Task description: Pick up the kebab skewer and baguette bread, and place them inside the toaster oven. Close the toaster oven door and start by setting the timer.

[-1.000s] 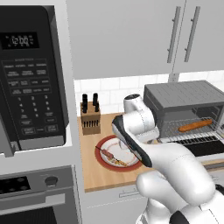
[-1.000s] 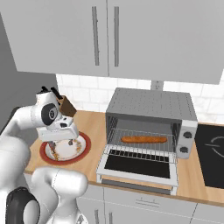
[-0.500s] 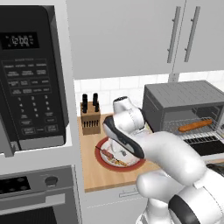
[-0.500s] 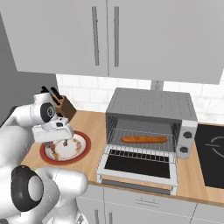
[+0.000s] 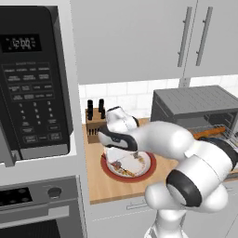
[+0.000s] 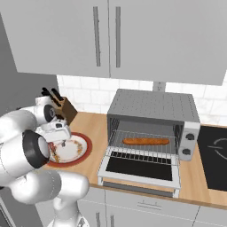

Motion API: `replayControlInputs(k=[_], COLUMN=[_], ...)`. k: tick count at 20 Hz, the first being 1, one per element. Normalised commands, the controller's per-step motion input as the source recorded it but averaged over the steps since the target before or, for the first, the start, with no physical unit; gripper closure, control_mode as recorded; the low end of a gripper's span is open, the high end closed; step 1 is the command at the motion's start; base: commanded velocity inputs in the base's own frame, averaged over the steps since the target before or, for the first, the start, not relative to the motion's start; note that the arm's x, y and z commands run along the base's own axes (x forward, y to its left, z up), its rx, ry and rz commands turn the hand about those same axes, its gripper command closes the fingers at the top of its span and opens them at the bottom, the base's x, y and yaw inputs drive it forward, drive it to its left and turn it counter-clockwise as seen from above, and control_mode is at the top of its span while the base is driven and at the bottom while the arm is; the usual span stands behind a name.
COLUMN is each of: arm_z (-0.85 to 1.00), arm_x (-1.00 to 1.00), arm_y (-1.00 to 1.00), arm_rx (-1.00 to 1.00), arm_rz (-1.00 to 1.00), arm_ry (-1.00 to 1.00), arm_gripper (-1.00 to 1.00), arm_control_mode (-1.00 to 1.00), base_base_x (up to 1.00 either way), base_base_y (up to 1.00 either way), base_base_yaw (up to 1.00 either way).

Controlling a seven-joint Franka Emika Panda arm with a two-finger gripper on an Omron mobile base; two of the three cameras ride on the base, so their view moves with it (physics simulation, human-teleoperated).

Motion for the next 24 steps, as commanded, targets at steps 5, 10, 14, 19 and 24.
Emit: replayControlInputs(k=[5, 10, 14, 19, 24], arm_z=[-0.41, -0.29, -0.29, -0.3, -0.13], arm_x=[0.69, 0.05, 0.01, 0.0, -0.01], arm_y=[0.34, 0.32, 0.13, -0.08, -0.15], arm_rx=[0.0, 0.0, 0.08, 0.11, 0.06], arm_rz=[0.22, 0.1, 0.01, 0.0, 0.0], arm_ry=[0.08, 0.19, 0.12, 0.0, 0.0], arm_gripper=[-1.0, -1.0, -1.0, -1.0, -1.0], arm_control_mode=[-1.0, -1.0, -1.0, -1.0, -1.0], base_base_x=[0.0, 0.0, 0.0, 0.0, 0.0], base_base_y=[0.0, 0.0, 0.0, 0.0, 0.0], base_base_yaw=[0.0, 0.0, 0.0, 0.0, 0.0])
